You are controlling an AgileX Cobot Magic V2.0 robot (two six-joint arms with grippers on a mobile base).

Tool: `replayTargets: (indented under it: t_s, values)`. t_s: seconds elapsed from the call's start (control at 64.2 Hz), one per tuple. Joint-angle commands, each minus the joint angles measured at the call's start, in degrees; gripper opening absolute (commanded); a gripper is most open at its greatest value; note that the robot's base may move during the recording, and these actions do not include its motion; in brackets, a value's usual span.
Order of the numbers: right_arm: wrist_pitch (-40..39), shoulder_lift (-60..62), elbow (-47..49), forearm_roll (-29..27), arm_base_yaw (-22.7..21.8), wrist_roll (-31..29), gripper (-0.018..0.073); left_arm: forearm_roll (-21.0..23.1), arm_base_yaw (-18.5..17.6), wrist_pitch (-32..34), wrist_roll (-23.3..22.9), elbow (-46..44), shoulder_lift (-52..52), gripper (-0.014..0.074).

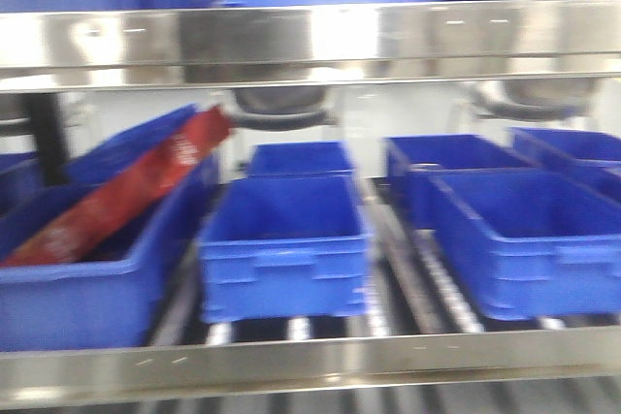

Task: Place valve from conveyor to right shelf box
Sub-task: 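Drive the base to the steel shelf of blue boxes holding both valves, then extend both held valves over a blue box on the shelf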

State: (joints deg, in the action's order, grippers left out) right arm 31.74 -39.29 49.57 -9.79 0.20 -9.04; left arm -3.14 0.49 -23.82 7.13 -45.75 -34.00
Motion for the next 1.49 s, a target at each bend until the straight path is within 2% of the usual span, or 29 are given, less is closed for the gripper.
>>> replayTargets:
  t_s: [0.0, 1.479]
  values:
    - [-4.4, 0.5, 1.1, 0.0, -0.2, 0.0, -0.0153, 0.0, -0.2, 3.6, -0.3, -0.6, 0.4, -0.0111]
    - [-4.4, 0.5, 1.1, 0.0, -0.2, 0.0, -0.0153, 0.0, -0.2, 3.6, -0.3, -0.6, 0.4, -0.0111]
